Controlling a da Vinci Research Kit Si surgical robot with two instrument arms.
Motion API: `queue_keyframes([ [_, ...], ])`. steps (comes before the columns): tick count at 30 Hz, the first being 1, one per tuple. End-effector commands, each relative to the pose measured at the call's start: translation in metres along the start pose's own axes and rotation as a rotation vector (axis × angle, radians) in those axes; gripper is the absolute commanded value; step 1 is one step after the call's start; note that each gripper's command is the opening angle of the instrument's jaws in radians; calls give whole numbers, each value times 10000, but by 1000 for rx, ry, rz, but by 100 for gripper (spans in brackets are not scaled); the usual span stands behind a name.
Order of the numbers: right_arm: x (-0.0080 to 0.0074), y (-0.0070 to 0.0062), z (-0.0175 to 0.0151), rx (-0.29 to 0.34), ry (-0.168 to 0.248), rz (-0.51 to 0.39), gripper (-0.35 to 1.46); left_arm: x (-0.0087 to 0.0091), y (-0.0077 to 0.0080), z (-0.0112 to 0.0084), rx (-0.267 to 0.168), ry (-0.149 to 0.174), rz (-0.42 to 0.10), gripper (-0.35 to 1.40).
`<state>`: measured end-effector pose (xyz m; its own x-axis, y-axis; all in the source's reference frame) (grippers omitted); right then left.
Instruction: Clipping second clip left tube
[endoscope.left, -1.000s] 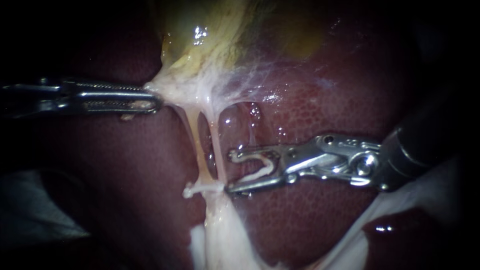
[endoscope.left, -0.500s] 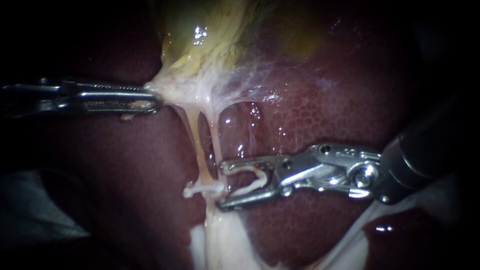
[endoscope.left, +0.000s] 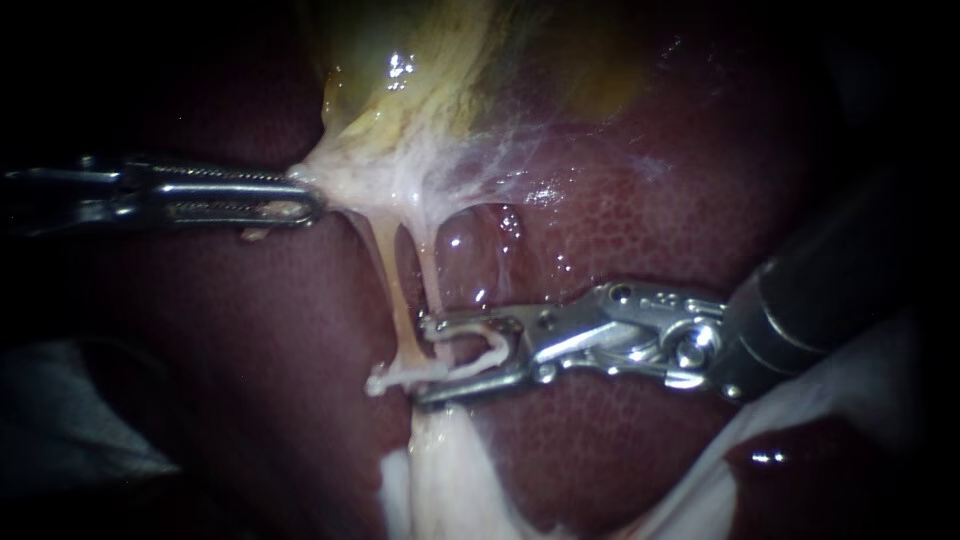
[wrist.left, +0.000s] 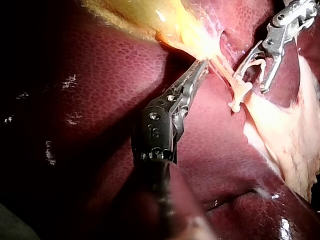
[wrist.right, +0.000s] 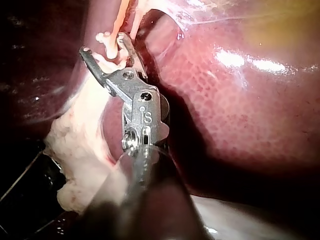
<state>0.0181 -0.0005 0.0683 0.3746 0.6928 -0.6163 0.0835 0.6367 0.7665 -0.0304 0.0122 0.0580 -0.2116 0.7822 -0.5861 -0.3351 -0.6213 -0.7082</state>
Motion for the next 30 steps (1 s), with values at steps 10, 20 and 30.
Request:
queue_keyframes([
  [10,-10,19,5,-6,-18,-4,47,0,1,0,1,0,0,-35],
  [20,-2,9,24,64,-4,6,47,0,1,0,1,0,0,-35],
  [30,7,7,54,90,17,10,47,0,0,1,1,0,0,-35],
])
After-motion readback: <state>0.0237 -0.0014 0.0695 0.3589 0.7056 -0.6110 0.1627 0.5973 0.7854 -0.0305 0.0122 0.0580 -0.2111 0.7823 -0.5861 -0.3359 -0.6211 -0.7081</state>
